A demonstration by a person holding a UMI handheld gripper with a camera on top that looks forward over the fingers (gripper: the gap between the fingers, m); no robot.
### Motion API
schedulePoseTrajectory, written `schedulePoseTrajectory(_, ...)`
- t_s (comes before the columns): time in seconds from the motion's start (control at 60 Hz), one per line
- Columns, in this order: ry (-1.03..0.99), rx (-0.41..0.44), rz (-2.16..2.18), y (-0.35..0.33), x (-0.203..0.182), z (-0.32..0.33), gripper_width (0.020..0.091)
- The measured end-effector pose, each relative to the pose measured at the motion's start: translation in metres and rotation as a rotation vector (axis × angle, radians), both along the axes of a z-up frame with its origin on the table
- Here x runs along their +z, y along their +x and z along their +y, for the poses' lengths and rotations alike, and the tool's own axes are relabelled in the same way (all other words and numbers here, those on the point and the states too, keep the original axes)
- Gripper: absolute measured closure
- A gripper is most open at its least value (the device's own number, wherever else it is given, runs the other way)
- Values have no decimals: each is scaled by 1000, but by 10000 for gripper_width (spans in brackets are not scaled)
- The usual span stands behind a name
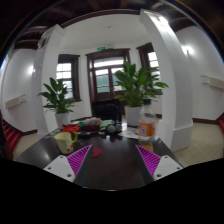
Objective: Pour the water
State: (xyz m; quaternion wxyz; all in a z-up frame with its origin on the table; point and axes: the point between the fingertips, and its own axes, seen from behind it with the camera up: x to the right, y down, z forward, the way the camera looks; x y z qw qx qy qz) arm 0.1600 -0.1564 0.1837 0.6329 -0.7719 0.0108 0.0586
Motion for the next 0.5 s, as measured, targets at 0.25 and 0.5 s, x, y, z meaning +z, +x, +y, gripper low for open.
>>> schedulePoseTrajectory(0.25, 36, -144, -67, 77, 10, 15, 252)
schedulePoseTrajectory(0.5, 25, -146, -81, 102, -1, 70, 256)
